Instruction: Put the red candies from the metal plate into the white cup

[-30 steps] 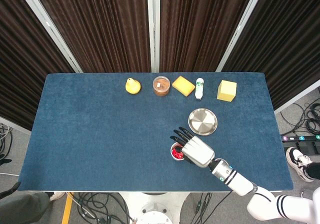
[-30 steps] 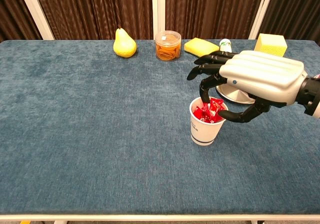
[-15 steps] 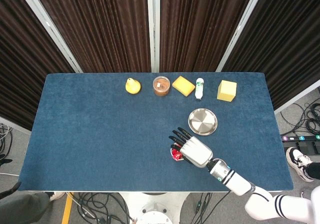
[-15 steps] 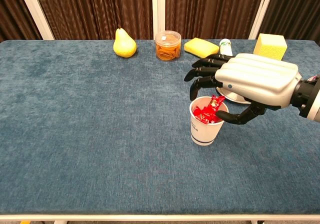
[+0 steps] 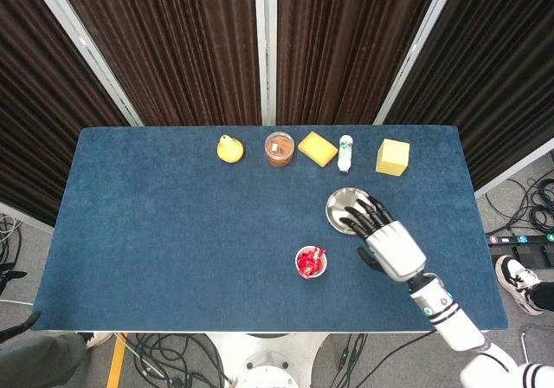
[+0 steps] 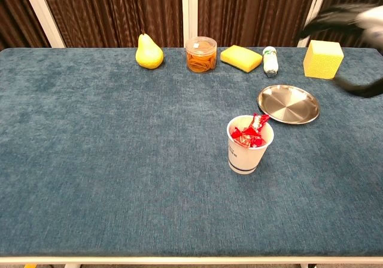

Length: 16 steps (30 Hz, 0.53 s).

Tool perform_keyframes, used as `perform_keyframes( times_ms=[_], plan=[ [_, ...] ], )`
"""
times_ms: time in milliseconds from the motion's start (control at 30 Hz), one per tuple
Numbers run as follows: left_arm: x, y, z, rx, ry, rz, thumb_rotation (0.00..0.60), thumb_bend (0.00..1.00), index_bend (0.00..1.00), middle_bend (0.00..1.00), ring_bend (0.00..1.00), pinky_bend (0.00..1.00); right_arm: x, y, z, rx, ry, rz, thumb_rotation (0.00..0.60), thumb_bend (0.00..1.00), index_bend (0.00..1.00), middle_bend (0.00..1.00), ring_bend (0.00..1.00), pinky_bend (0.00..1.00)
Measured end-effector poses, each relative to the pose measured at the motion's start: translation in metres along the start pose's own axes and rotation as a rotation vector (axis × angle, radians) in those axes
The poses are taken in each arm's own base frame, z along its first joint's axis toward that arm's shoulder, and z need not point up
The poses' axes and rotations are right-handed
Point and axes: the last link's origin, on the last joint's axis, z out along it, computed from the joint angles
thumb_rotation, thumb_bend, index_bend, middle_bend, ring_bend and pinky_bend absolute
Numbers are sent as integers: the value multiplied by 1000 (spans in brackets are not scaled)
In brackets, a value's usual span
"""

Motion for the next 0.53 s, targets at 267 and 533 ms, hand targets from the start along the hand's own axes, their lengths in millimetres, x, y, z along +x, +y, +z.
perform_keyframes(
  times_ms=[267, 533],
  plan=[
    [-6, 7, 11, -23, -12, 13, 600, 123, 366, 310, 266, 265, 16, 46, -83, -268, 20, 46, 600, 388, 6, 11, 0, 0],
    [-14, 16, 22, -47, -16, 41, 600, 123, 366, 310, 266, 265, 26, 48, -145, -408, 81, 79, 600, 392, 5, 1, 0, 0]
  ],
)
